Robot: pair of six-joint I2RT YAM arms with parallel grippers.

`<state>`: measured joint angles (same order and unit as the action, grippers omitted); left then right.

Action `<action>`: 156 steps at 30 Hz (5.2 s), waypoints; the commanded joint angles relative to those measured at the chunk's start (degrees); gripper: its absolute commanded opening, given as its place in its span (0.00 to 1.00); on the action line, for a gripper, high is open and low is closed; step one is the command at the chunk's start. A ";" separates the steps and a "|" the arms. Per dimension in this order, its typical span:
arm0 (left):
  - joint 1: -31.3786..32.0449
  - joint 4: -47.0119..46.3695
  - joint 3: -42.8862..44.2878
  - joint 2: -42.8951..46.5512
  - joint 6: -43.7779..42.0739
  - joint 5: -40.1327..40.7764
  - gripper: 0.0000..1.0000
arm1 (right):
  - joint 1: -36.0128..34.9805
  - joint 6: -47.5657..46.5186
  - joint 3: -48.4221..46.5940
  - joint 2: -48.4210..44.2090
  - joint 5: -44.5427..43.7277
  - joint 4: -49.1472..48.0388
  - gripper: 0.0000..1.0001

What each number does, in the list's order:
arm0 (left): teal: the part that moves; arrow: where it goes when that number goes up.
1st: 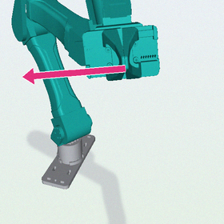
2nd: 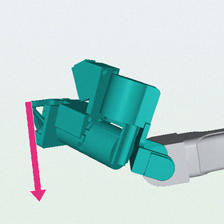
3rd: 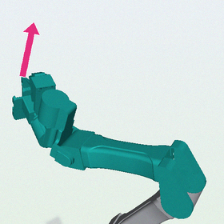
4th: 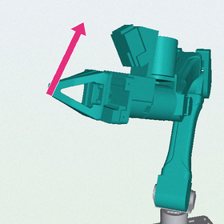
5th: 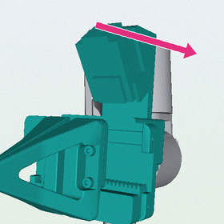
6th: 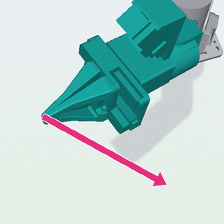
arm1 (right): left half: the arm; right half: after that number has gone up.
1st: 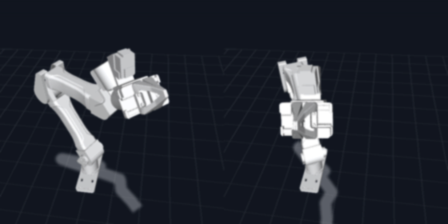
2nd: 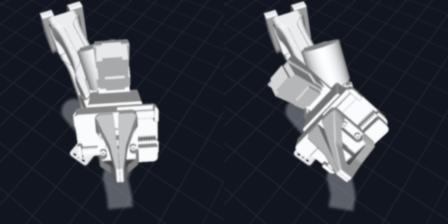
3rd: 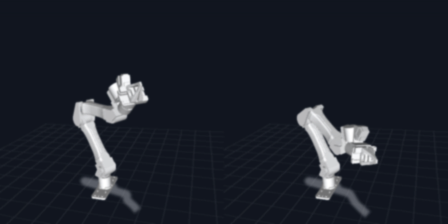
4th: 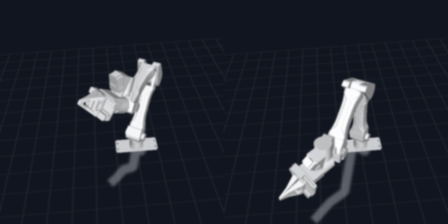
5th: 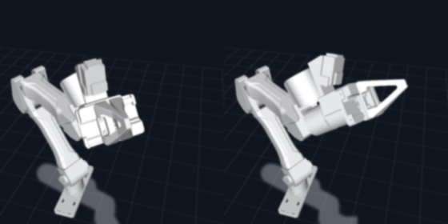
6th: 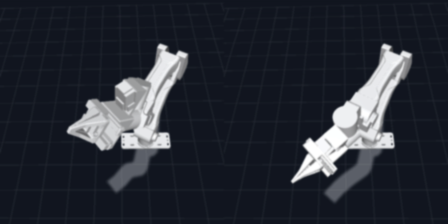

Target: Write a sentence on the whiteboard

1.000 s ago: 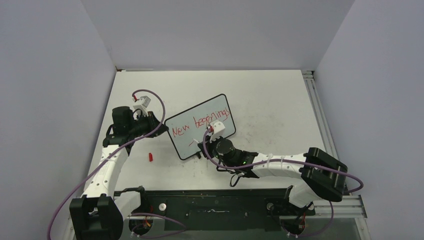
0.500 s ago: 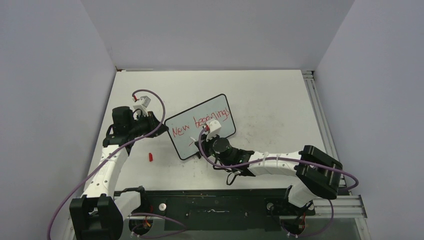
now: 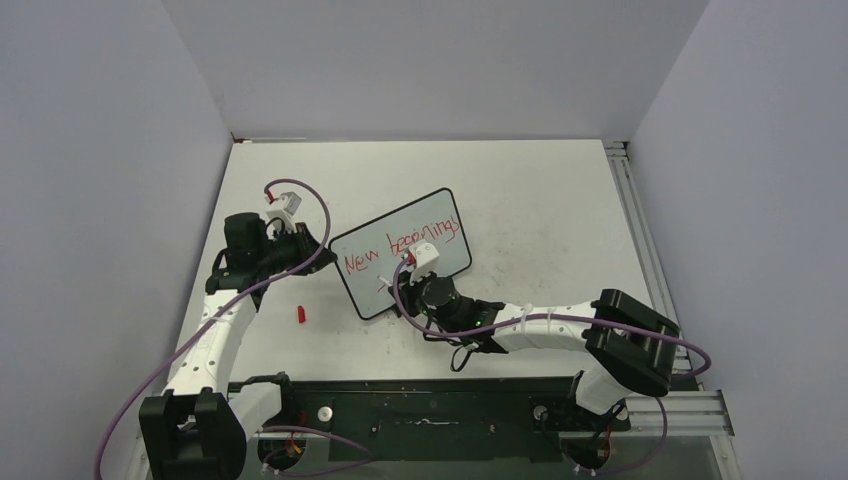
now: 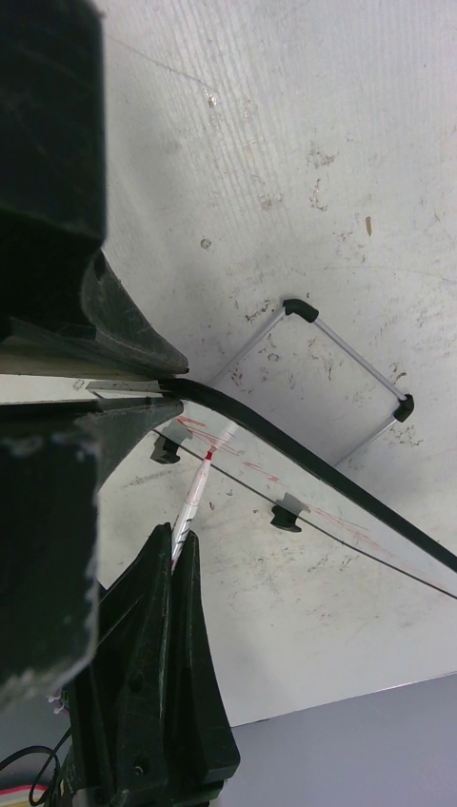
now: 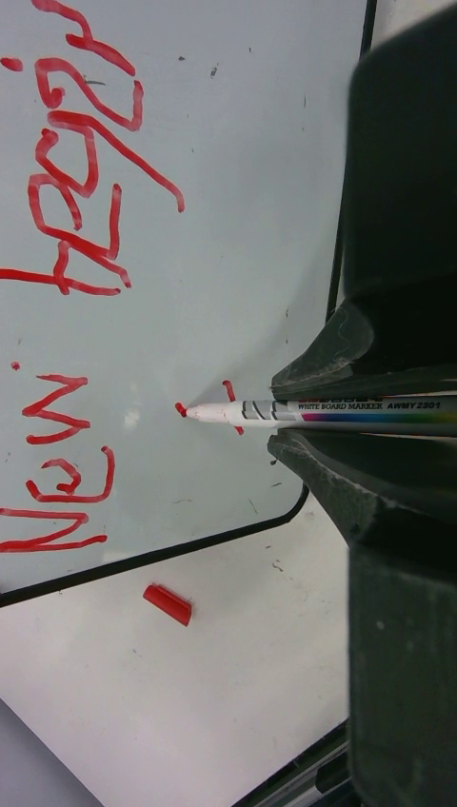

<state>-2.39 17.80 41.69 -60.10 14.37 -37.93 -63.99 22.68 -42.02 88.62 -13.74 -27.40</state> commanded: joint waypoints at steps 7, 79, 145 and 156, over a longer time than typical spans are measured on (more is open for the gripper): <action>0.11 -1.65 0.45 1.18 0.04 -0.96 0.00 | -0.85 2.48 2.34 -0.79 -1.69 -1.42 0.05; 0.46 -1.64 0.48 0.82 0.13 -0.83 0.00 | -1.64 0.34 0.98 0.60 -4.88 -2.40 0.05; 0.55 -1.46 0.28 1.52 0.13 -0.70 0.00 | -2.46 2.61 2.15 -5.07 -10.76 2.99 0.05; 0.55 -1.45 0.22 1.61 0.13 -0.74 0.00 | -1.43 3.53 3.51 -5.39 -10.70 3.42 0.05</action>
<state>-2.17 17.76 41.56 -59.94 14.39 -37.78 -66.13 25.12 -37.50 83.88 -23.18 -22.76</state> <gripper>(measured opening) 0.082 0.152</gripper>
